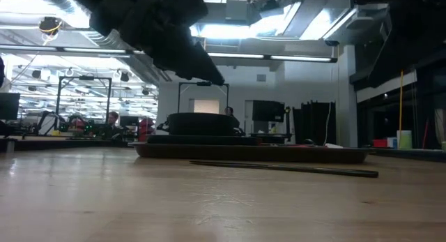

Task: Set up tray
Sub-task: Put the black dinner knife on top of the red napkin on the right side of the fork

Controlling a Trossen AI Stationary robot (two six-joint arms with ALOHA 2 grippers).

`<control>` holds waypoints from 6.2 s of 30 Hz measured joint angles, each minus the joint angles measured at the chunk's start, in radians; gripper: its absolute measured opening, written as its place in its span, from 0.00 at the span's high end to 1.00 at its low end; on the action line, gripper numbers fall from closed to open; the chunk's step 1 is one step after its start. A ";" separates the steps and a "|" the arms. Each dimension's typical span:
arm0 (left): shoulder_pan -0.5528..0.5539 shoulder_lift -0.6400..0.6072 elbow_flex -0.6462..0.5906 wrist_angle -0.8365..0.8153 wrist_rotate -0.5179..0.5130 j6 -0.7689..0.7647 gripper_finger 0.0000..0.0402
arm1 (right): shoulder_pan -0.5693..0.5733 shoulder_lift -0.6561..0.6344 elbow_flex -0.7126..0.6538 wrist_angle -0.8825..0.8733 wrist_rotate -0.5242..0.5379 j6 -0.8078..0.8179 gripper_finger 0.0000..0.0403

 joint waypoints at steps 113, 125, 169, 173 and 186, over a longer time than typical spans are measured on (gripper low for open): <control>0.003 -0.007 0.006 -0.209 -0.066 0.045 0.59 | -0.059 0.318 0.002 0.118 -0.126 0.106 1.00; 0.003 0.004 0.025 -0.172 -0.103 0.102 0.50 | -0.059 0.318 0.001 0.106 -0.125 0.098 1.00; 0.037 0.433 0.485 -0.630 -0.142 0.290 0.51 | -0.058 0.319 0.000 0.114 -0.121 0.051 1.00; 0.036 0.440 0.487 -0.621 -0.182 0.301 0.51 | -0.058 0.319 0.000 0.115 -0.122 0.051 1.00; 0.063 0.442 0.487 -0.630 -0.082 0.301 0.53 | -0.058 0.319 0.000 0.116 -0.121 0.051 1.00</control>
